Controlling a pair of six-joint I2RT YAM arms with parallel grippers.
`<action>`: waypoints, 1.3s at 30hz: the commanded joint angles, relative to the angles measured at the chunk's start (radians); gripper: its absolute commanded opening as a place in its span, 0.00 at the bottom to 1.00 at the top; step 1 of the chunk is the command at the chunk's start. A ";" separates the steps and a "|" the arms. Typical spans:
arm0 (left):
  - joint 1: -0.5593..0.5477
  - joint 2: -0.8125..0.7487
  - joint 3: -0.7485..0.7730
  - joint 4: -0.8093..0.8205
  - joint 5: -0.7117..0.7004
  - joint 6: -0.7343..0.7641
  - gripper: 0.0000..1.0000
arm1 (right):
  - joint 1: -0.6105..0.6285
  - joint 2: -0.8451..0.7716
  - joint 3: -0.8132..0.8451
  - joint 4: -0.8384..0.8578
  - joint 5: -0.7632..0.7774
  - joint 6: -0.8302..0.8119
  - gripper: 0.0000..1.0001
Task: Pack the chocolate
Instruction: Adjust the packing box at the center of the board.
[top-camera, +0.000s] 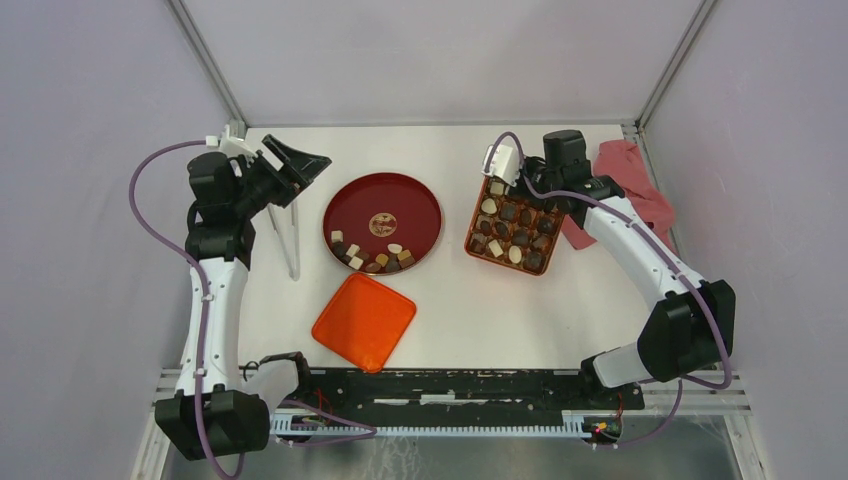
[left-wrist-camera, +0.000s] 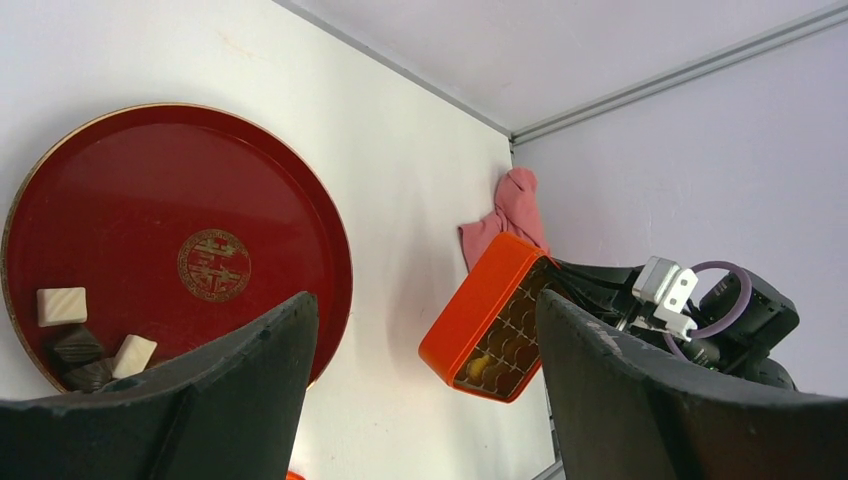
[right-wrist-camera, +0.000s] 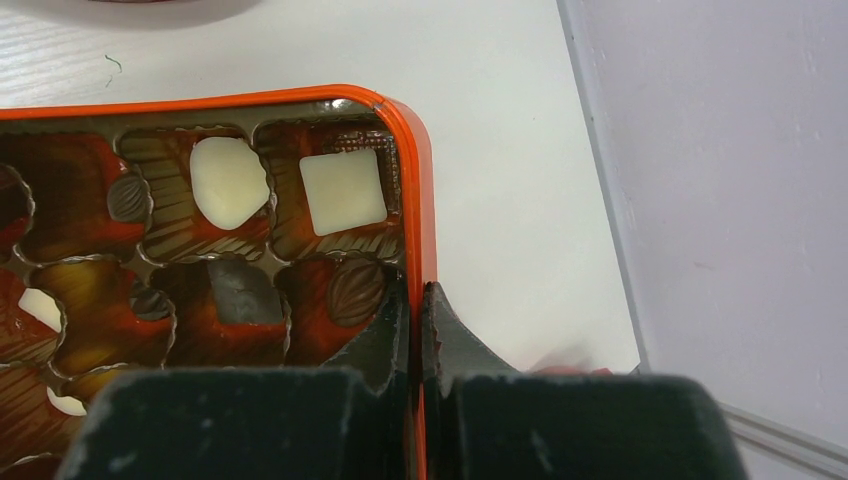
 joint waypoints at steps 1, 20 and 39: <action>-0.004 -0.019 0.029 -0.007 0.008 0.016 0.85 | 0.005 -0.048 0.017 0.074 0.002 0.045 0.00; -0.064 -0.011 0.037 -0.233 0.026 0.142 0.82 | -0.092 0.166 -0.004 0.042 -0.114 0.256 0.00; -0.078 -0.001 -0.014 -0.425 -0.112 0.213 0.78 | -0.227 0.306 0.178 -0.087 -0.277 0.304 0.45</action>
